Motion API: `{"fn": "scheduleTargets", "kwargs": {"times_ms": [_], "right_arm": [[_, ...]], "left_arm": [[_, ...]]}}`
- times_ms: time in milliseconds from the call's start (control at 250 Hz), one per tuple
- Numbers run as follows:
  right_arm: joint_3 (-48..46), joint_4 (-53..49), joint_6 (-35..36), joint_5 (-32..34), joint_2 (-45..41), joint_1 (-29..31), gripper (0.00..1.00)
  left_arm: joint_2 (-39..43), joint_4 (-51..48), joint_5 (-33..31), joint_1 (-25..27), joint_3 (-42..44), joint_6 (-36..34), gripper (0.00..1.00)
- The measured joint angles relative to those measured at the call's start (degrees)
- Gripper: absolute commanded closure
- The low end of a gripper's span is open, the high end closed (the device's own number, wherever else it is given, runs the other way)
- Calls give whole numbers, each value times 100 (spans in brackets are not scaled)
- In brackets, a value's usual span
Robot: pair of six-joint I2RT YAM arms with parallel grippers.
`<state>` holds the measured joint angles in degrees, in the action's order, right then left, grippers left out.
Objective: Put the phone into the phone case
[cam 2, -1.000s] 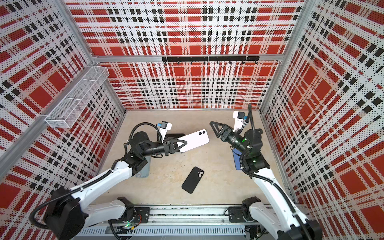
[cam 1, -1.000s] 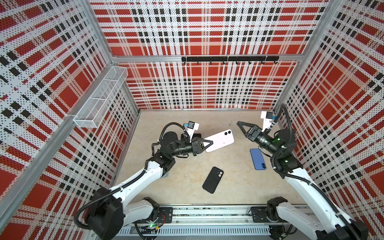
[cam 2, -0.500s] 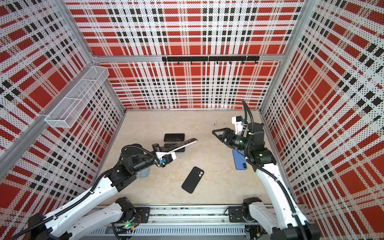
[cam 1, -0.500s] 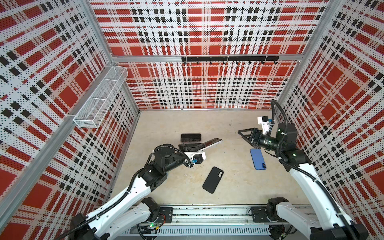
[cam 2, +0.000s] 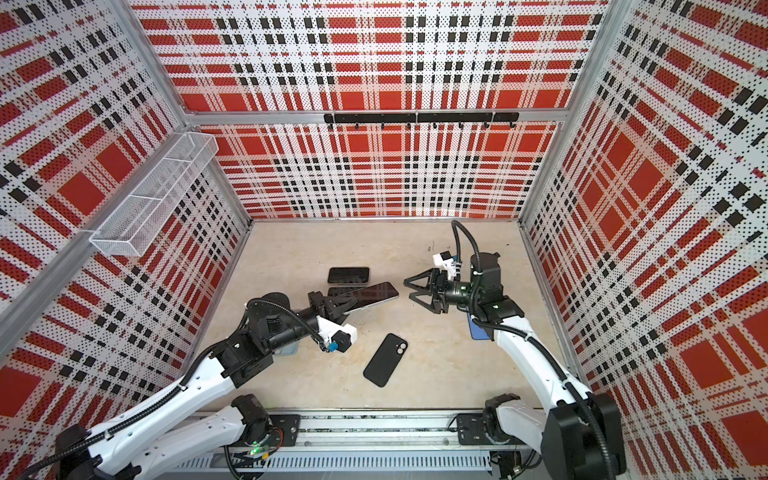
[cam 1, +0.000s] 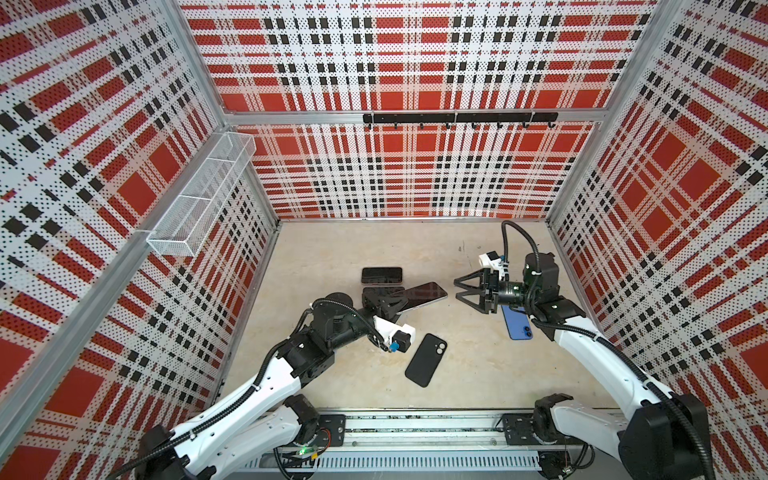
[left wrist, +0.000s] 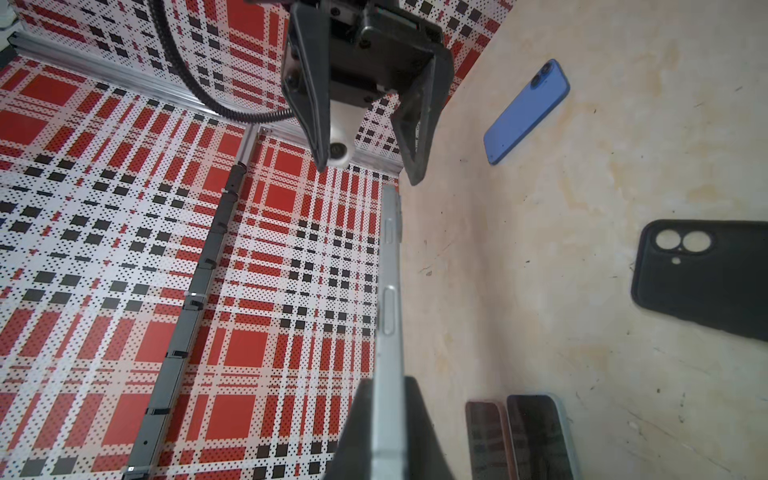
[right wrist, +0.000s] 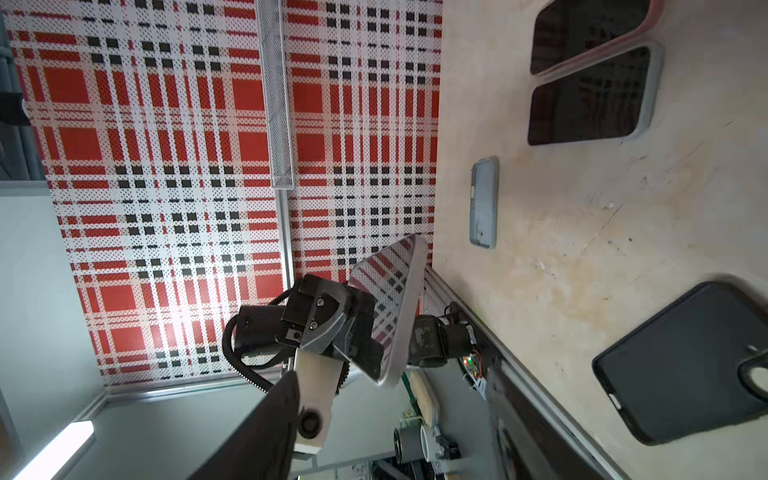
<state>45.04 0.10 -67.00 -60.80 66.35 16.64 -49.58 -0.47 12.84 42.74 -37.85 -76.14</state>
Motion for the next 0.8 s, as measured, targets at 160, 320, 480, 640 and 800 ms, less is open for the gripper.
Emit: {"fn": "scheduleTargets", "kwargs": {"times_ms": [160, 320, 480, 640, 800], "right_arm": [[-35, 734, -422, -55, 470, 520, 39], [-179, 1720, -1034, -76, 885, 717, 54], [-284, 2262, -1427, -70, 1032, 761, 74], [-306, 2468, -1742, -44, 1054, 750, 87], [-308, 2603, -2061, 24, 1095, 717, 99]], "left_arm": [[-107, 9, -83, 216, 2, -63, 100], [-160, 98, -177, 348, 66, -92, 100], [-190, 291, -275, 358, 85, -153, 100], [-282, 483, -306, 345, 101, -249, 100], [-365, 715, -337, 315, 192, -273, 75]]}}
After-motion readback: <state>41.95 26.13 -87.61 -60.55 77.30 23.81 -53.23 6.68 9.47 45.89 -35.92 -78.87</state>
